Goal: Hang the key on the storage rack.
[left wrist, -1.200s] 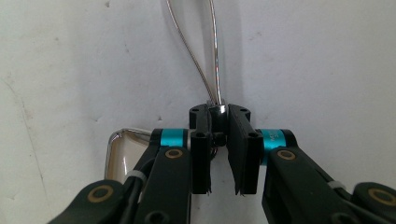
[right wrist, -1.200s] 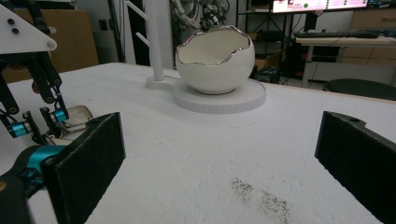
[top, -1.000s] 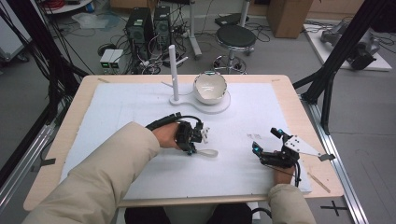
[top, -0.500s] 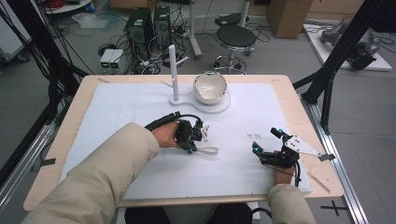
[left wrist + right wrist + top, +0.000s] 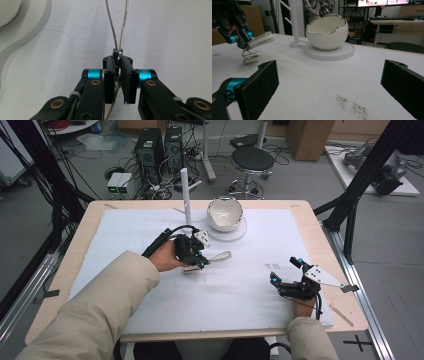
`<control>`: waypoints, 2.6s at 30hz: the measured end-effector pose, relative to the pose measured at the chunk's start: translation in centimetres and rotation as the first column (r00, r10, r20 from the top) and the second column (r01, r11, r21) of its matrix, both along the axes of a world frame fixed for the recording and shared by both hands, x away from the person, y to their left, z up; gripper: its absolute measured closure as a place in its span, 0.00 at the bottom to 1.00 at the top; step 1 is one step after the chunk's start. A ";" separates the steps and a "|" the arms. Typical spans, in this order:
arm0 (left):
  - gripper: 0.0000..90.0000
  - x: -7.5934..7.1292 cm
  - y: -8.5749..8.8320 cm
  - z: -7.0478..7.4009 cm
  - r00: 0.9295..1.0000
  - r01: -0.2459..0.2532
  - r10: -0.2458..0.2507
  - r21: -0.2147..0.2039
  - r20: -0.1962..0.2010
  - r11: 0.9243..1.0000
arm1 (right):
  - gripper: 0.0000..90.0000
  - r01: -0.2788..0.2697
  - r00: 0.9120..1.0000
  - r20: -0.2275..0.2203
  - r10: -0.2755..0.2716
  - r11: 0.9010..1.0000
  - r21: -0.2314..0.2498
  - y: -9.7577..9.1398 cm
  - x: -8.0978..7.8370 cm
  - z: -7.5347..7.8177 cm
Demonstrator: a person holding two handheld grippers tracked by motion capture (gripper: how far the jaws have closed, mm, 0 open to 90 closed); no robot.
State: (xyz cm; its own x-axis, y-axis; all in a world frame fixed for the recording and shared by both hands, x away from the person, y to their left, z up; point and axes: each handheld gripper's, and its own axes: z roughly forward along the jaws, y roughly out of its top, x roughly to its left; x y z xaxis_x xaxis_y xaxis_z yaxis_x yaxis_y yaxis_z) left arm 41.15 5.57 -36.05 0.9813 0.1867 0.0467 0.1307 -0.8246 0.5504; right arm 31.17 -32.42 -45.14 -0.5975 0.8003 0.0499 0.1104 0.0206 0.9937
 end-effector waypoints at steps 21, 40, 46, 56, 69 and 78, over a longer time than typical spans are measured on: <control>0.91 1.2 6.7 3.9 0.902 -0.388 0.431 -0.373 0.035 0.843 | 0.01 -0.002 1.000 0.002 0.002 1.000 -0.003 0.0 0.0 0.0; 0.91 1.9 7.9 4.3 0.724 -0.574 0.668 -0.387 0.172 0.722 | 0.01 -0.002 1.000 -0.003 0.002 1.000 0.003 0.0 0.0 0.0; 0.91 2.4 7.8 3.7 0.708 -0.599 0.685 -0.368 0.170 0.711 | 0.01 -0.002 1.000 -0.003 0.002 1.000 0.003 0.0 0.0 0.0; 0.91 3.5 7.7 2.7 0.697 -0.624 0.695 -0.330 0.174 0.708 | 0.01 -0.002 1.000 -0.002 0.002 1.000 0.003 0.0 0.0 0.0; 0.91 4.6 7.4 1.5 0.689 -0.647 0.704 -0.293 0.171 0.704 | 0.01 -0.003 1.000 -0.003 0.003 1.000 0.004 0.0 0.0 0.0; 0.91 5.0 7.5 0.9 0.686 -0.658 0.710 -0.281 0.158 0.699 | 0.01 -0.003 1.000 -0.004 0.003 1.000 0.004 0.0 0.0 0.0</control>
State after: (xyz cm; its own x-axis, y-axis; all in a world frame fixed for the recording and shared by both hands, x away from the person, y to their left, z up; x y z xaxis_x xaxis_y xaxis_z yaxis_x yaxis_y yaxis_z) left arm 46.19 13.11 -35.12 0.5361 0.8313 0.1467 0.4621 -0.4345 0.7731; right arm 31.17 -32.44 -45.13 -0.5994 0.7985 0.0551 0.1140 0.0171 0.9933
